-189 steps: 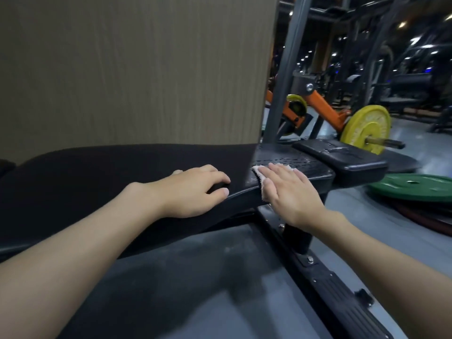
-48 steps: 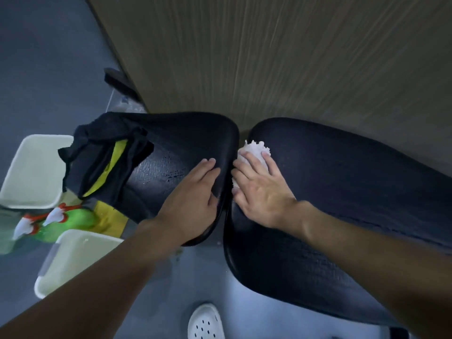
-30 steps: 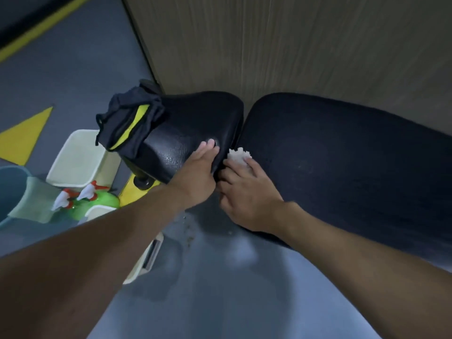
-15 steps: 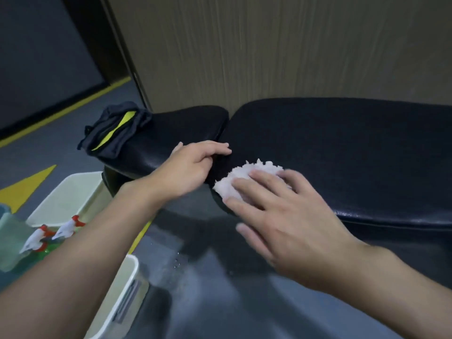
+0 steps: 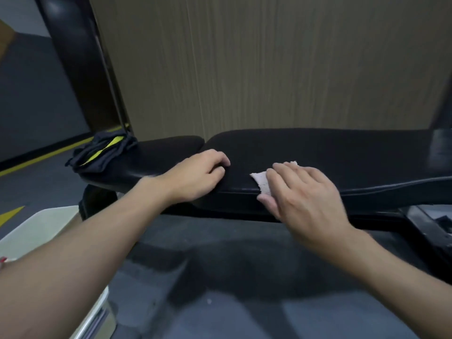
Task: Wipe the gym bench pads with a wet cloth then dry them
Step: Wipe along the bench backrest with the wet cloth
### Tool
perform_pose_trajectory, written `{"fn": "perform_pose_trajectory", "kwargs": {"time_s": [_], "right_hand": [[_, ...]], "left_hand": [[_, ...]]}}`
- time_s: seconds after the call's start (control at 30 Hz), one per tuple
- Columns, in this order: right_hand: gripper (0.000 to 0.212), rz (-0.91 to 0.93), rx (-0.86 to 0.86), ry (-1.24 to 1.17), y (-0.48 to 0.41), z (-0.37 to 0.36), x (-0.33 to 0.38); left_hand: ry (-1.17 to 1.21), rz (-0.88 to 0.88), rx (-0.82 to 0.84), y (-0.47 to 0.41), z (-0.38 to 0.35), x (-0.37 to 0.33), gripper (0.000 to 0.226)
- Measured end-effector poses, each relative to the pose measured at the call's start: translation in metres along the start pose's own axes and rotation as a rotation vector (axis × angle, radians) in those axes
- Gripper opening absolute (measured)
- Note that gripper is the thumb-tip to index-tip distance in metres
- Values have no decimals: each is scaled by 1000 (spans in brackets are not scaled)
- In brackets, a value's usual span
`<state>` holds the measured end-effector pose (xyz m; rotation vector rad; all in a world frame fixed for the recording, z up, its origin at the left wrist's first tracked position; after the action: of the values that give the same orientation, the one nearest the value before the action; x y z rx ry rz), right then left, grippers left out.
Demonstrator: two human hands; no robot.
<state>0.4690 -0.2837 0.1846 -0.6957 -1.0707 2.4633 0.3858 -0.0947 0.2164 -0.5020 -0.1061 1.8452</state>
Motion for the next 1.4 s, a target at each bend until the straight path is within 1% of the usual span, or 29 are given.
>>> {"fn": "perform_pose_trajectory", "kwargs": {"time_s": [0.07, 0.13, 0.17, 0.3, 0.37, 0.43, 0.47, 0.57, 0.6, 0.63, 0.67, 0.77, 0.8, 0.83, 0.87, 0.93, 1.0, 1.07, 1.1, 1.13, 1.2, 1.23, 1.27, 1.3, 1.4], "right_hand": [[50, -118, -42, -23, -5, -4, 12], [50, -135, -86, -48, -10, -11, 26], [50, -103, -120, -43, -10, -13, 27], [47, 147, -248, 24, 10, -16, -2], [46, 166, -289, 43, 25, -14, -25], [47, 112, -332, 51, 43, -14, -57], [47, 55, -342, 58, 53, -13, -75], [47, -192, -359, 32, 68, -11, -93], [46, -253, -356, 10, 67, -13, -87], [45, -271, -352, -11, 64, -14, -78], [45, -237, -350, -19, 62, -16, -71], [45, -23, -334, 26, 66, -20, -80], [45, 9, -322, 26, 71, -21, -92], [45, -1, -309, 18, 79, -22, -109], [46, -57, -300, 15, 88, -24, -132], [48, -234, -260, 40, 109, -25, -188], [49, -406, -227, 81, 127, -23, -228], [45, -512, -263, 81, 124, -20, -226], [43, -527, -286, 54, 119, -20, -217], [42, -489, -304, 19, 114, -22, -207], [44, -319, -278, -19, 113, -23, -200], [45, -246, -251, 3, 117, -22, -209], [46, -213, -235, 33, 123, -22, -222], [47, -219, -226, 62, 130, -22, -238], [47, -333, -228, 116, 154, -19, -281]], "left_hand": [[-44, -46, 33, 5, -4, -5, 41], [-28, -62, 23, 8, -4, -4, 51], [-29, -65, 13, 10, -4, -5, 52], [-96, -110, 12, 9, -6, -29, 53], [-161, -145, 47, 6, -13, -48, 58], [-212, -181, 64, 3, -22, -64, 63], [-226, -196, 70, 2, -26, -71, 66], [-247, -219, 85, -3, -37, -88, 63], [-248, -222, 90, -6, -40, -95, 63], [-247, -223, 94, -9, -42, -103, 62], [-238, -222, 95, -13, -43, -110, 59], [-167, -200, 93, -28, -44, -128, 46], [-146, -208, 87, -31, -44, -136, 46], [-141, -222, 89, -34, -47, -146, 47], [-146, -238, 99, -37, -51, -156, 45], [-164, -269, 119, -41, -62, -177, 41], [-166, -315, 127, -48, -73, -200, 43], [-172, -339, 137, -57, -85, -223, 44], [-171, -341, 140, -62, -91, -233, 44], [-168, -344, 139, -67, -96, -243, 43], [-147, -363, 137, -76, -103, -258, 40], [-134, -374, 138, -80, -106, -264, 38], [-130, -384, 142, -83, -108, -270, 37], [-139, -391, 150, -87, -111, -275, 37], [-150, -416, 166, -96, -121, -298, 40]]}}
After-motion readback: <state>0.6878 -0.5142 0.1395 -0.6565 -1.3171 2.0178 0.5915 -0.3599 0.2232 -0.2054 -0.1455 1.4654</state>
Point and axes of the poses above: each hand's wrist, its own y-axis away from the middle knuckle, its own z-axis out of the back of the hand, x = y × z, the point moved 5 cm from there along -y, towards the middle knuckle, and after that the axes turned 4 degrees about -x, right-handed, at the moved point
